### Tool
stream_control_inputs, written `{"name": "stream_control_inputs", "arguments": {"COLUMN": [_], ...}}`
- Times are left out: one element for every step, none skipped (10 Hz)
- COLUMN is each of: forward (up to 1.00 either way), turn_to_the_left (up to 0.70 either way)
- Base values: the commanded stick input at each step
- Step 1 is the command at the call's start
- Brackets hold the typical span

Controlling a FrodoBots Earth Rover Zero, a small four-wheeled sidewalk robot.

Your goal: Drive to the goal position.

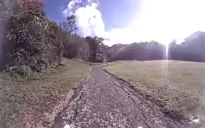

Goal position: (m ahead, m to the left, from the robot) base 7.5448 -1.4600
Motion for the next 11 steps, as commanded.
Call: {"name": "stream_control_inputs", "arguments": {"forward": [0.7,0.7,0.7,0.7,0.7,0.7,0.7,0.7,0.7,0.7,0.7], "turn_to_the_left": [0.0,0.0,0.0,0.0,0.0,0.0,0.0,0.0,0.03,0.06,0.35]}}
